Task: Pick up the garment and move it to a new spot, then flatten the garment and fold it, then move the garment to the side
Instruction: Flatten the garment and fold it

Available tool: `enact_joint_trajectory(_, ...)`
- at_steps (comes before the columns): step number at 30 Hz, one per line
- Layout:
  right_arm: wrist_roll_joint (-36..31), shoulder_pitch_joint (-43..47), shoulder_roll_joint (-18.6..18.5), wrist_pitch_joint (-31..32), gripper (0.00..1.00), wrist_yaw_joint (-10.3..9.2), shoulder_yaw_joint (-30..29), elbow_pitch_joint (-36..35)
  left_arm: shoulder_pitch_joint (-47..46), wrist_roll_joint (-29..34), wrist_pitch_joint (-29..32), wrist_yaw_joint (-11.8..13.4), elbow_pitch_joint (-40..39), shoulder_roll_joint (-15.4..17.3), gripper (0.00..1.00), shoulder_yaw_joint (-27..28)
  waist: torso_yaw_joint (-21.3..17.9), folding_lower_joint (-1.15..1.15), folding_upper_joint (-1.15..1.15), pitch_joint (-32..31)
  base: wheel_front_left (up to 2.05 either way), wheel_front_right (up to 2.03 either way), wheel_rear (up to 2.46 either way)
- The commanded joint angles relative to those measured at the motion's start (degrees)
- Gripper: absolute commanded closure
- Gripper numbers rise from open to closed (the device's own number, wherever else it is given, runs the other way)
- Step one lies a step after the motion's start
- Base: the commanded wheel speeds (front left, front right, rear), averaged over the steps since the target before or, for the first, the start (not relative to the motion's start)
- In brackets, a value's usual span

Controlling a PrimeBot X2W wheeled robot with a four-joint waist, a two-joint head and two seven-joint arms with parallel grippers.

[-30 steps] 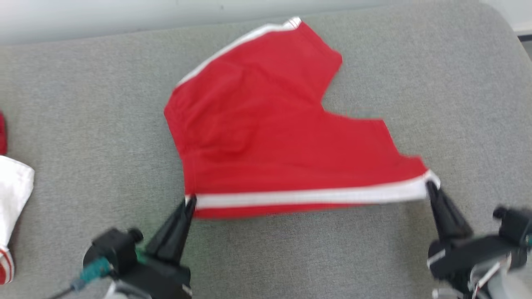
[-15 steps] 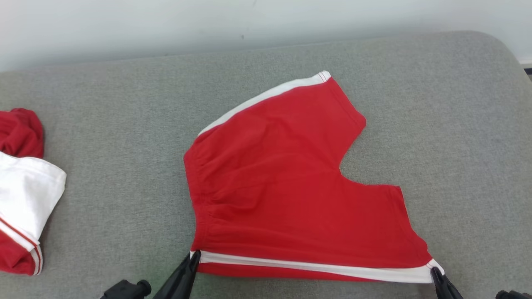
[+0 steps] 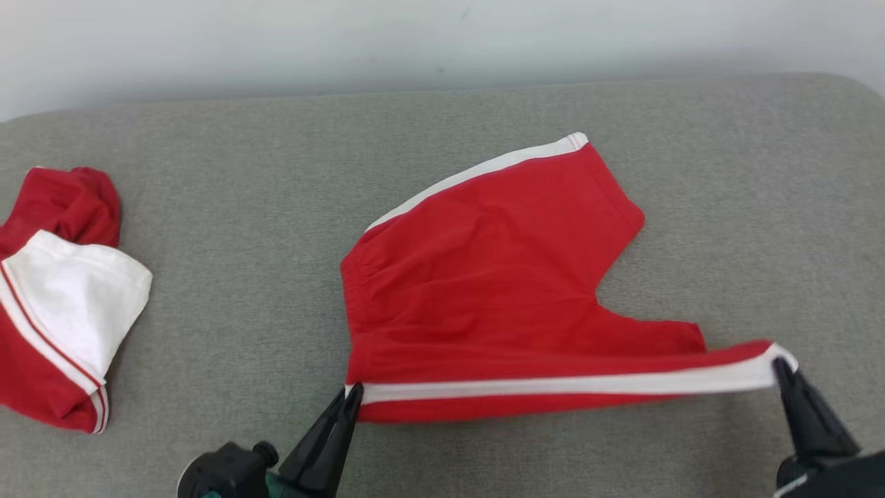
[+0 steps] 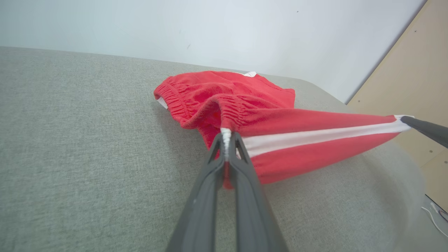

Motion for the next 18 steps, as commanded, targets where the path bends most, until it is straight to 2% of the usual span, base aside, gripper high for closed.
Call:
enact_joint_trajectory(1, -0.19, -1.76, -1.26, 0.96, 1.0, -0.25, -1.13, -0.66, -1.48, 0.84, -0.21, 0.26, -0.15, 0.07, 1.0, 0.22, 1.15, 0.0, 0.0, 0.19, 0.0, 0.0, 0.0)
enact_joint_trajectory(6, -1.26, -8.32, -3.16, 4.95, 1.0, -0.22, -1.16, -2.1, -5.44, 0.93, -0.21, 0.17, -0.24, -0.74, 1.0, -2.49, 2.6, 0.0, 0.0, 1.01, 0.0, 0.0, 0.0)
enact_joint_trajectory(10, -2.2, -14.86, -3.93, 7.62, 1.0, -0.21, 0.09, -0.54, -9.44, 0.16, -0.21, 0.15, 0.63, -1.3, 1.0, -4.89, 3.73, 0.0, 0.0, 2.18, 0.0, 0.0, 0.0)
enact_joint_trajectory(18, -1.34, -30.36, -6.69, 8.1, 1.0, -0.21, 4.51, 11.29, -17.09, -2.36, -0.21, 0.14, 3.56, -2.61, 1.0, -6.69, 5.46, 0.0, 0.0, 4.83, 0.0, 0.0, 0.0)
